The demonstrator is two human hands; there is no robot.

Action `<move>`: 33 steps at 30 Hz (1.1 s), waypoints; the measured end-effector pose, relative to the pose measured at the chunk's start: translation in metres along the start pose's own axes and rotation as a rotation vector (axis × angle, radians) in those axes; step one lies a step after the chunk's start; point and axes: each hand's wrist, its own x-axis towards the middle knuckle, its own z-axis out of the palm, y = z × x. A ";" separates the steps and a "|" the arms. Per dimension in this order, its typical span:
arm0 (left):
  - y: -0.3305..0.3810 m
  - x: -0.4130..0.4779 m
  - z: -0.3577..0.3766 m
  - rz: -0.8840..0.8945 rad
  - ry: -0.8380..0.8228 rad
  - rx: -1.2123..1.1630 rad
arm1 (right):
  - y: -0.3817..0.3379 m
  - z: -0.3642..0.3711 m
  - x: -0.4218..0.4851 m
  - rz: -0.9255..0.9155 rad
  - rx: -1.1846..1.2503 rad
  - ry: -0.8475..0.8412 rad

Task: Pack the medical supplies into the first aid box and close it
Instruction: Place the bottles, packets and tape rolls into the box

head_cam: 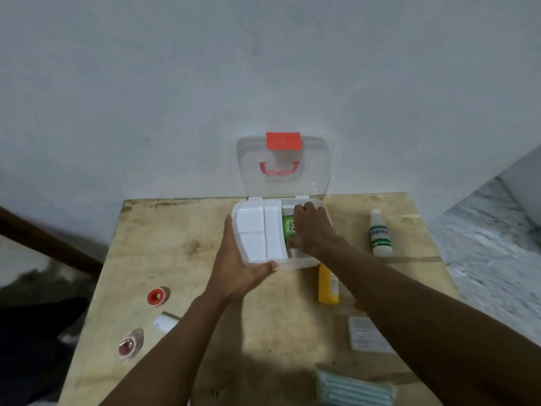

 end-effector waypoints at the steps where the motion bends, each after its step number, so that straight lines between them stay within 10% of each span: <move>1: 0.000 0.000 0.001 -0.008 0.010 0.013 | -0.001 0.006 0.004 0.017 0.066 -0.022; 20: -0.001 -0.002 0.003 -0.086 -0.009 0.050 | 0.003 0.020 0.003 0.038 0.419 -0.033; 33: -0.006 -0.008 0.005 -0.123 0.011 0.093 | 0.051 0.000 -0.112 0.283 0.521 0.408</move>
